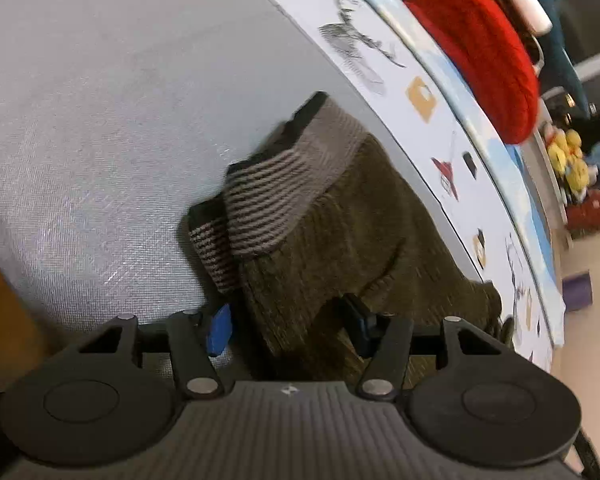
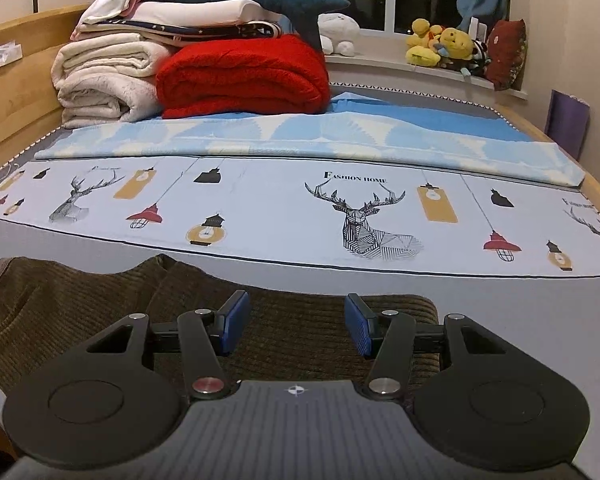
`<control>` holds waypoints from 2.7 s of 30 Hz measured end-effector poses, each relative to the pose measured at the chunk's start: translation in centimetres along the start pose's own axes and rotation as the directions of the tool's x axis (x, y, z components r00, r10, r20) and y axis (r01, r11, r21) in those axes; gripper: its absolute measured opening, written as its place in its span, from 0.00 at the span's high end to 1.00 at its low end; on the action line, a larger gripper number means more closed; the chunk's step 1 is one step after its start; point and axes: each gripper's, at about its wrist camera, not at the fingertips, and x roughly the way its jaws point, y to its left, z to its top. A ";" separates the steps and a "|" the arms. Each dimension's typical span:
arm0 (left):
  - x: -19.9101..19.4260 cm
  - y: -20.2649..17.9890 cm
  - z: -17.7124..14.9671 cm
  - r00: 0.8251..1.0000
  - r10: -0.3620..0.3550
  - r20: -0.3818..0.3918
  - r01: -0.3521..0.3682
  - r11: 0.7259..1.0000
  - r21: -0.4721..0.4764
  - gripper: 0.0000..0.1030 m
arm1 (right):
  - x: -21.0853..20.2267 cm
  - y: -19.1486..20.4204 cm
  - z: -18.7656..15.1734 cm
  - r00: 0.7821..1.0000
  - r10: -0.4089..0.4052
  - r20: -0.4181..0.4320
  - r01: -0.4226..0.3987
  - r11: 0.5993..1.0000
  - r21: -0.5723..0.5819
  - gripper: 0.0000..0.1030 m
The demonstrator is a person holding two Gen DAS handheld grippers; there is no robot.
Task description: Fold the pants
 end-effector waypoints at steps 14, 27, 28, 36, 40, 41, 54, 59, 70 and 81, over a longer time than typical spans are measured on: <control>-0.2 -11.1 -1.8 0.914 0.361 0.187 -0.406 0.805 0.433 0.82 | -0.4 -7.9 -0.6 0.986 -0.141 -0.093 0.165 0.925 0.343 0.47; -4.0 -40.3 -27.1 0.962 -0.200 0.187 -0.116 0.322 0.940 0.81 | -3.6 -17.9 -4.1 0.997 -0.077 -0.022 0.076 0.812 0.578 0.51; -3.1 -41.1 -29.1 0.975 -0.215 0.060 0.005 0.289 0.957 0.76 | -3.8 -18.6 -4.5 0.998 -0.063 -0.020 0.062 0.795 0.603 0.51; 0.0 -39.3 -27.6 0.924 -0.218 -0.315 0.365 0.255 0.895 0.37 | -2.8 -21.3 -7.4 0.996 0.071 -0.059 -0.005 0.686 0.728 0.44; 0.1 -35.7 -21.9 0.973 -0.133 -0.187 0.215 0.247 0.945 0.39 | -1.3 -19.8 -7.6 0.983 0.131 -0.128 -0.008 0.728 0.686 0.32; 0.4 -34.7 -20.9 0.980 -0.105 -0.167 0.189 0.251 0.949 0.40 | -0.7 -19.2 -7.6 0.977 0.143 -0.155 -0.003 0.744 0.668 0.31; 6.9 -28.8 -18.5 0.943 0.102 -0.316 0.270 0.321 0.908 0.63 | 2.4 -11.4 -7.6 0.933 0.075 -0.352 0.081 0.909 0.409 0.55; 5.7 -27.8 -19.0 0.946 0.107 -0.304 0.265 0.281 0.923 0.62 | -1.7 -9.8 -5.8 0.981 0.014 -0.195 0.054 0.940 0.336 0.81; 4.1 -28.4 -17.3 0.956 0.065 -0.287 0.251 0.331 0.910 0.60 | -1.1 -11.2 -7.2 0.943 -0.130 -0.307 0.205 0.952 0.226 0.96; 4.2 -33.0 -12.7 0.981 -0.137 -0.141 0.189 0.464 0.866 0.86 | 2.2 -6.4 -7.7 0.922 -0.005 -0.387 -0.023 0.997 -0.069 0.68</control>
